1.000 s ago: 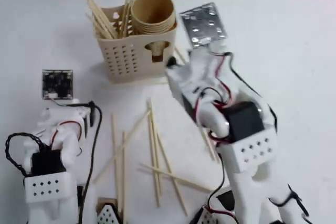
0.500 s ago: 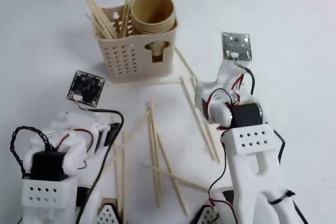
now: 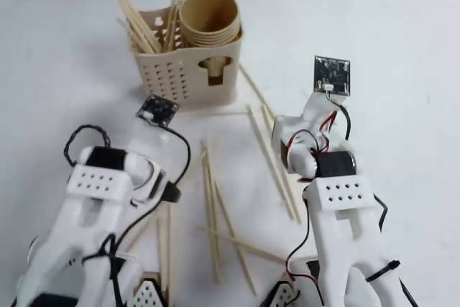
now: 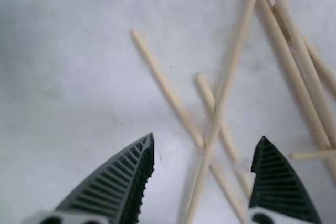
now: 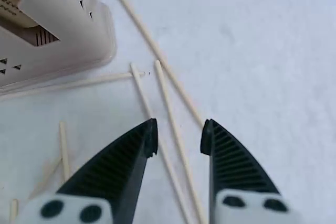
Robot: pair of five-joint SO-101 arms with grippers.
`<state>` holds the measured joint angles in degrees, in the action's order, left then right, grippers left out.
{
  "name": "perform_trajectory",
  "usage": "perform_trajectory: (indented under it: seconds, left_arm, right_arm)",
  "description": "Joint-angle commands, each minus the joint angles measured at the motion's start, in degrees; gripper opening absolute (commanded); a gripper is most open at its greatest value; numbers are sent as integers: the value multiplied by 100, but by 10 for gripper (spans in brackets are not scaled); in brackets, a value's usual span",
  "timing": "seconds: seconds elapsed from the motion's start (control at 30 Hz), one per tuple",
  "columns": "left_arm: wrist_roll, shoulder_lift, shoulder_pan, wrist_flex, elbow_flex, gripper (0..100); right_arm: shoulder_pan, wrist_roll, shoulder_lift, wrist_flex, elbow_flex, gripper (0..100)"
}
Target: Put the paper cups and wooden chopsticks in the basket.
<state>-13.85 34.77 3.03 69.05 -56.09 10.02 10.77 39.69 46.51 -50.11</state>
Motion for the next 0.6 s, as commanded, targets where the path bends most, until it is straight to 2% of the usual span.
perform_trajectory:
  seconds: [0.0, 0.2, 0.37, 0.57]
  left_arm:
    - [167, -646, 66, -308, 229, 297]
    - [202, -1596, 119, -703, 255, 287]
    - [202, -2132, 567, -800, 440, 190]
    - [202, -2668, 892, -818, 738, 118]
  right_arm:
    - [-66, 35, 119, -92, 44, 141]
    - [-66, 35, 119, -75, 44, 141]
    - [-66, 35, 119, -66, 44, 141]
    - [-66, 35, 119, -66, 35, 141]
